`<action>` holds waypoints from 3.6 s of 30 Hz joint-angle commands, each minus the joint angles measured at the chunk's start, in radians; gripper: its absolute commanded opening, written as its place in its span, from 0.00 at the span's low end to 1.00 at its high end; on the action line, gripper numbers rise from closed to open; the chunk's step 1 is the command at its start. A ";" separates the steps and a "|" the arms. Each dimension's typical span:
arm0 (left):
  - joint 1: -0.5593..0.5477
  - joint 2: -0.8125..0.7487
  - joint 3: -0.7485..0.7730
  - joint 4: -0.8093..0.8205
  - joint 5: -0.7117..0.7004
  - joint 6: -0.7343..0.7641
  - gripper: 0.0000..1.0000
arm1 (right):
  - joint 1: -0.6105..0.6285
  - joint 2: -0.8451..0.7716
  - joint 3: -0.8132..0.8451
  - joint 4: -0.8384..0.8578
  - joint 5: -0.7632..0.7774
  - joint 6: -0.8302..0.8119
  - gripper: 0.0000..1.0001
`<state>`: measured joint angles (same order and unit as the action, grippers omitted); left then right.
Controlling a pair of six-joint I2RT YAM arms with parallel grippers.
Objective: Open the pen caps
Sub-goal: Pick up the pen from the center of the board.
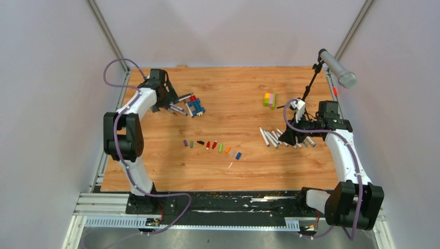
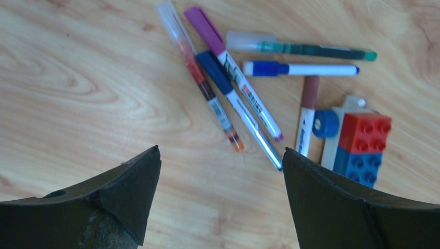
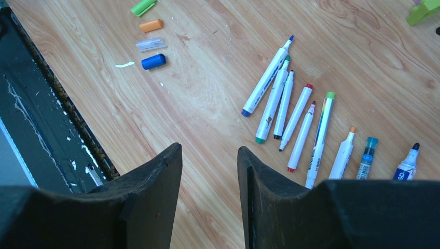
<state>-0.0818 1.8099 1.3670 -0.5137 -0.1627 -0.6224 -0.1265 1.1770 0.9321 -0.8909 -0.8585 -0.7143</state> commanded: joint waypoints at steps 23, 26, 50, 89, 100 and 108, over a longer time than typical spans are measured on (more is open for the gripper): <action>0.018 0.315 0.321 -0.195 -0.021 0.000 0.42 | 0.030 0.024 -0.003 0.033 0.024 -0.030 0.45; 0.019 0.323 0.328 -0.199 -0.020 0.001 0.42 | 0.030 0.025 -0.004 0.031 0.024 -0.032 0.45; 0.039 0.292 0.217 -0.193 -0.068 -0.003 0.08 | 0.030 0.024 -0.001 0.026 0.022 -0.036 0.45; -0.553 -0.833 -0.902 1.385 0.495 -0.270 0.00 | 0.165 -0.154 0.055 0.223 -0.438 0.209 0.56; -0.808 -0.690 -0.835 1.435 0.304 -0.186 0.00 | 0.296 -0.138 -0.028 0.784 -0.495 0.919 0.63; -0.888 -0.595 -0.801 1.482 0.246 -0.166 0.00 | 0.339 -0.124 -0.113 0.988 -0.423 1.147 0.62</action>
<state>-0.9432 1.1793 0.5243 0.8845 0.1379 -0.8219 0.2035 1.0462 0.8364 -0.0898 -1.3056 0.2428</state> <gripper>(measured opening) 0.093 0.627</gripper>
